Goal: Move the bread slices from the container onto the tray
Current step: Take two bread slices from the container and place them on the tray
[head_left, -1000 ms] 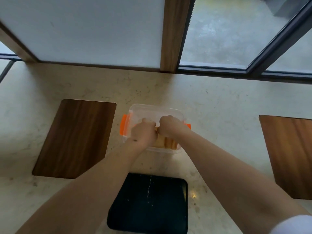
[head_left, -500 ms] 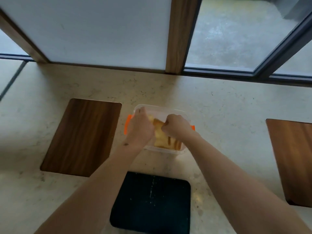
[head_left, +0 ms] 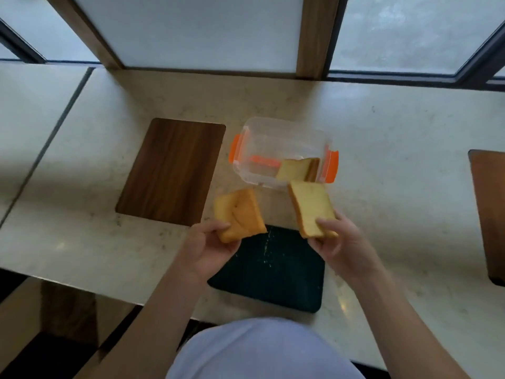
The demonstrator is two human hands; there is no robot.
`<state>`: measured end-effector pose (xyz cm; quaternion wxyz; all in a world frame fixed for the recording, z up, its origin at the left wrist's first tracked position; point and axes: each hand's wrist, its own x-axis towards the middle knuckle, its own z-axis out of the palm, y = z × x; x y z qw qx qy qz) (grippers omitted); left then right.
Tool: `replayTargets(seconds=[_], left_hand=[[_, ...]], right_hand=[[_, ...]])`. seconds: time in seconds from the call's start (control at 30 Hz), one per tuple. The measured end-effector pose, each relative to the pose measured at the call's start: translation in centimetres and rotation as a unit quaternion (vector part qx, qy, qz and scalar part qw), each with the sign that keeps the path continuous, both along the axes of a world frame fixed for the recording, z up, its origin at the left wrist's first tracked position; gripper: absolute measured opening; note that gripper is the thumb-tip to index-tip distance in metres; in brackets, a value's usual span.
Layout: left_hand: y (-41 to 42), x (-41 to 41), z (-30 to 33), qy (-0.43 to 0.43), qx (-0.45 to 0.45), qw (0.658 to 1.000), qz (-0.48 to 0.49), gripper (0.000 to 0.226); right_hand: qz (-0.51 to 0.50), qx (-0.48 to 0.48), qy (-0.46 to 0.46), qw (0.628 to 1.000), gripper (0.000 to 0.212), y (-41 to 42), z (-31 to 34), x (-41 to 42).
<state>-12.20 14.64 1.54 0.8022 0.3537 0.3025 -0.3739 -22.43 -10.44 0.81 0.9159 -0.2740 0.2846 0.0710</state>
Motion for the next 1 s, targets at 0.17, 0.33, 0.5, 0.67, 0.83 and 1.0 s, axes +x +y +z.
replayTargets(seconds=[0.17,0.33,0.5,0.67,0.83,1.0], left_hand=[[3.0,-3.5,-2.7,0.004,0.077,0.995,-0.06,0.038],[5.5,-1.9,-4.2,-0.216,0.388,0.812,-0.379,0.044],[4.0,3.9,-4.9,-0.409,0.41,0.542,-0.61,0.028],[1.2,7.2,-6.5,-0.445,0.35,0.467,-0.68,0.033],[0.2,7.4,-6.4,-0.495,0.358,0.432,-0.663,0.035],[1.5,6.8,-6.8,-0.564,0.392,0.429,-0.586,0.031]], right_hand=[[0.047,-0.012,0.036,0.998,0.055,3.3,-2.2,-3.8],[0.094,-0.117,0.108,0.983,0.054,5.2,-3.1,-4.9],[0.033,-0.133,0.145,0.98,0.044,7.0,-3.3,-4.7],[-0.067,-0.126,0.168,0.975,0.036,9.9,-3.5,-3.9],[-0.099,-0.132,0.166,0.972,0.034,12.7,-3.5,-4.1],[-0.085,-0.145,0.166,0.972,0.032,12.9,-3.4,-4.9]])
